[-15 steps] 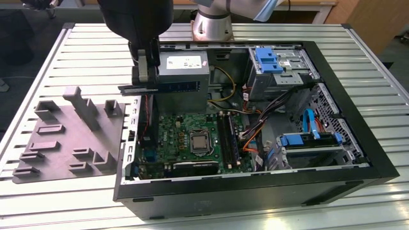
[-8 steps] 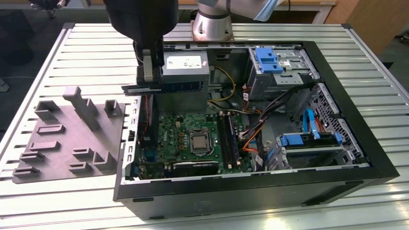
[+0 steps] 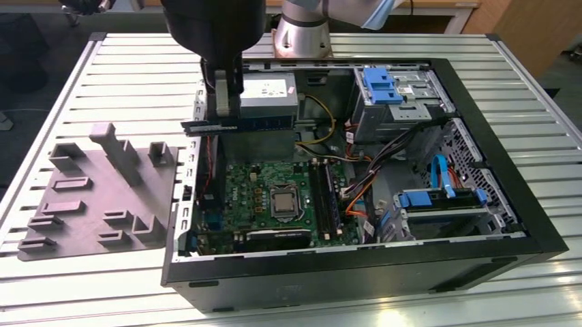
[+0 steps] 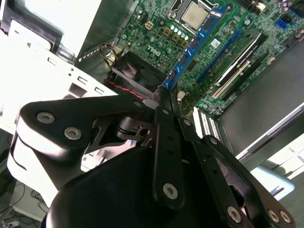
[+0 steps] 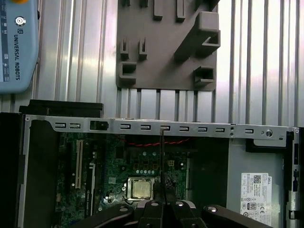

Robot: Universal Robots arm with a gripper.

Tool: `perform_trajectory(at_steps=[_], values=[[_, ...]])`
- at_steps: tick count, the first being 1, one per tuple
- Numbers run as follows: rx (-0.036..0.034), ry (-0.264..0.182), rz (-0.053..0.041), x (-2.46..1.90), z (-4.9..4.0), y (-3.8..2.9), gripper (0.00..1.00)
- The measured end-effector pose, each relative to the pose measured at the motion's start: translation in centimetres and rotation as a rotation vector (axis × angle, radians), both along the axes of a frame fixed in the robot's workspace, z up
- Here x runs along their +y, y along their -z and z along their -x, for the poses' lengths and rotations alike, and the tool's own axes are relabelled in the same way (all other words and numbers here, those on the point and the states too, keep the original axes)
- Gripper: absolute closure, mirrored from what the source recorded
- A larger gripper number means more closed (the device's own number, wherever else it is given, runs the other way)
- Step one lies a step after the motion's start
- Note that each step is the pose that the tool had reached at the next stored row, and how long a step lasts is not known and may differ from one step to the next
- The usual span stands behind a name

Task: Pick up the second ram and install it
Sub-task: 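Pick up the second ram and move it above second insertion slot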

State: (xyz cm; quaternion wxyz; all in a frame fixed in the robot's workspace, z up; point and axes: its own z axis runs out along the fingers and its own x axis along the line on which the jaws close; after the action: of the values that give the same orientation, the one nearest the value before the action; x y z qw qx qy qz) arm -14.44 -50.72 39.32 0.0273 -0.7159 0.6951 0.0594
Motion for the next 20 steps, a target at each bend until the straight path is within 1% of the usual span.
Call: perform_trajectory(at_steps=[20], values=[[0.0033, 0.001, -0.0001, 0.0, -2.27, 0.27, 0.88]])
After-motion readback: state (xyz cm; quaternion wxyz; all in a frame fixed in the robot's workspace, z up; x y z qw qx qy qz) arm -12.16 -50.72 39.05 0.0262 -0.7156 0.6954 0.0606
